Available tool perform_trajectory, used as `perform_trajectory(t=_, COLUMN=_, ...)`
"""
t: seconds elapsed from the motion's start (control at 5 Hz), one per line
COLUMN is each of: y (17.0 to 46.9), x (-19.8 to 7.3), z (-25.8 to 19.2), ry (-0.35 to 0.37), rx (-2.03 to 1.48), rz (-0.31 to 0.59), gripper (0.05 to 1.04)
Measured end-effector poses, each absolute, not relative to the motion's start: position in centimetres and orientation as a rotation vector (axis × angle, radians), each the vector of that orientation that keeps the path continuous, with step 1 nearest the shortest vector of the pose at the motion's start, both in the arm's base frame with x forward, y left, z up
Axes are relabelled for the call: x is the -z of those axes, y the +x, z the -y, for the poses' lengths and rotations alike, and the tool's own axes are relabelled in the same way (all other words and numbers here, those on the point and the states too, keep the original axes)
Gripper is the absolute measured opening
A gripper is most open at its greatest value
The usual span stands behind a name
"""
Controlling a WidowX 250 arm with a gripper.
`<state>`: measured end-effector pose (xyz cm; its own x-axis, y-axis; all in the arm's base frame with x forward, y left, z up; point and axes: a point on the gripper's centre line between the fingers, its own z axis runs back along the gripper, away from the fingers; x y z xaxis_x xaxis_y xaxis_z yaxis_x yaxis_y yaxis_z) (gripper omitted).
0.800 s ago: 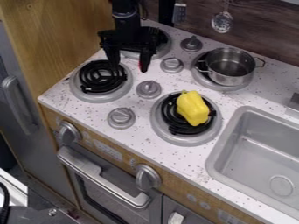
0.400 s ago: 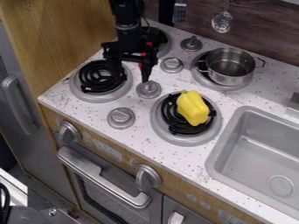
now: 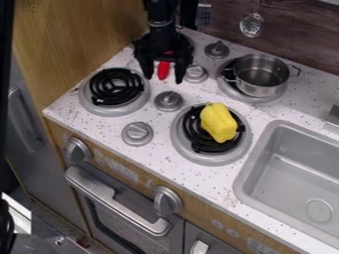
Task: Move the red fork to the bottom left burner
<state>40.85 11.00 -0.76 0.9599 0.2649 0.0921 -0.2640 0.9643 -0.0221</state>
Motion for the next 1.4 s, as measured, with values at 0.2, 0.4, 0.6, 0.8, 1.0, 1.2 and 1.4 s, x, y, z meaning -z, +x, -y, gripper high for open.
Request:
perform_trajectory(t=0.2, y=42.4, x=0.7, z=-11.4, ry=-0.004, rx=-0.273, rz=0.128, gripper=0.997)
perform_trajectory(t=0.4, y=43.7, x=0.9, z=-12.1, ry=0.020, rx=-0.318, rz=0.157, gripper=0.997)
perform_trajectory(t=0.6, y=44.7, x=1.5, z=-13.1, ry=0.046, rx=-0.355, rz=0.177, gripper=0.997)
perform_trajectory(t=0.8, y=45.1, x=2.5, z=-13.8, ry=0.054, rx=-0.390, rz=0.175, gripper=0.997)
perform_trajectory(t=1.0, y=45.4, x=4.0, z=-14.1, ry=0.063, rx=-0.404, rz=0.161, gripper=0.997)
perform_trajectory(t=1.2, y=45.7, x=5.1, z=-14.4, ry=0.075, rx=-0.417, rz=0.157, gripper=0.997)
perform_trajectory(t=1.4, y=46.1, x=5.7, z=-15.1, ry=0.102, rx=-0.438, rz=0.160, gripper=0.997)
